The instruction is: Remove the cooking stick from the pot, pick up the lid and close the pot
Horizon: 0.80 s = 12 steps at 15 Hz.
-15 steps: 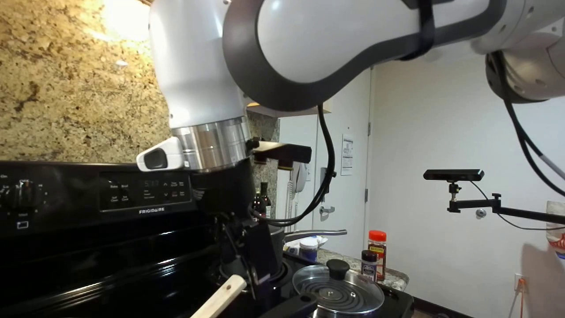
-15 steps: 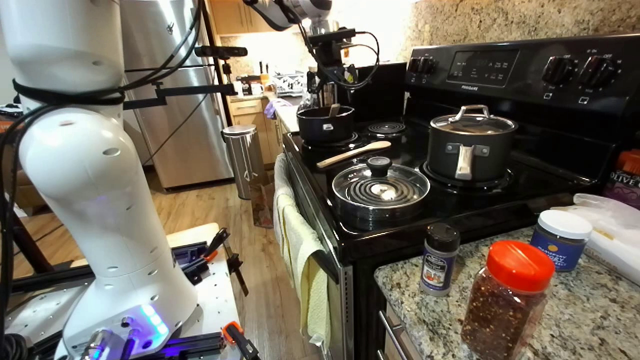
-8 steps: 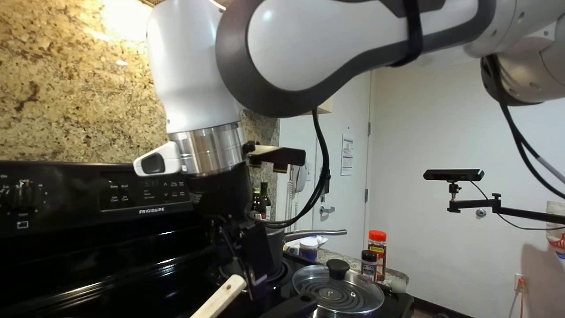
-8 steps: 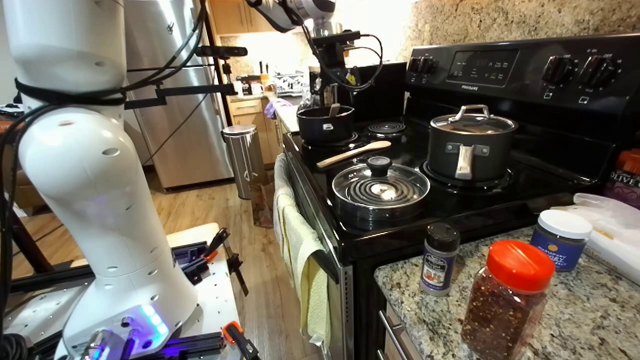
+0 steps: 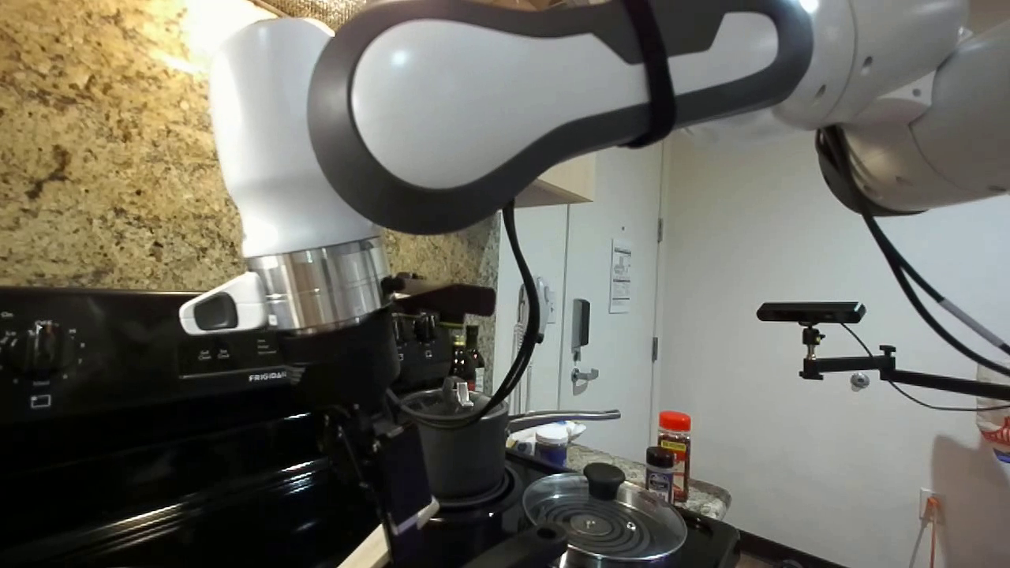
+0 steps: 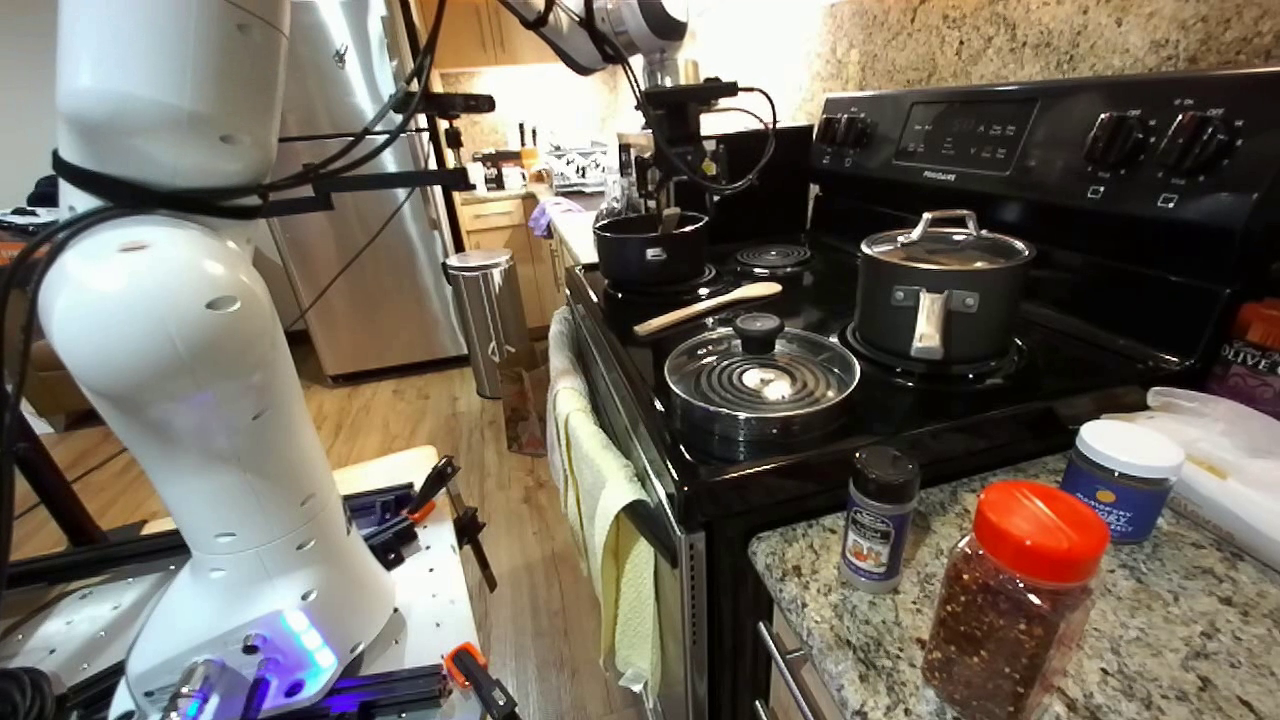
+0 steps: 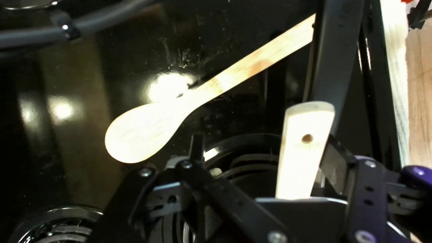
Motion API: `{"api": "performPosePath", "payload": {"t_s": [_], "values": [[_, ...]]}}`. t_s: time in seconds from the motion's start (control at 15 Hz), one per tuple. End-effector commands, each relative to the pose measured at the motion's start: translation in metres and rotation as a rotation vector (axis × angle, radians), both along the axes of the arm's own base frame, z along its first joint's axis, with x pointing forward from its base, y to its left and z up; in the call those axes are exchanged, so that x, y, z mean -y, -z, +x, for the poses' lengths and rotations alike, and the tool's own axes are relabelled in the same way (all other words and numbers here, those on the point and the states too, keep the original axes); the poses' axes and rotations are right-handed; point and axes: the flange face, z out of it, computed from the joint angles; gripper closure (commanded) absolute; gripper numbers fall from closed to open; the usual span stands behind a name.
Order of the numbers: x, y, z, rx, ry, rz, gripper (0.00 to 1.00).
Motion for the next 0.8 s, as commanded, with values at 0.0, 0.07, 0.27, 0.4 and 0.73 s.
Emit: {"api": "performPosePath", "payload": {"t_s": [0.0,0.07,0.27,0.4,0.73], "values": [[-0.0076,-0.002,0.01,-0.005,-0.021,0.034,0.46],[-0.0085,-0.0016,0.0111,-0.007,-0.023,0.037,0.53],[-0.0094,-0.0008,0.013,-0.008,-0.019,0.04,0.73],[-0.0088,-0.0017,0.0138,-0.01,-0.016,0.039,0.85],[-0.0056,-0.0071,0.0125,-0.006,-0.011,0.039,0.86]]}}
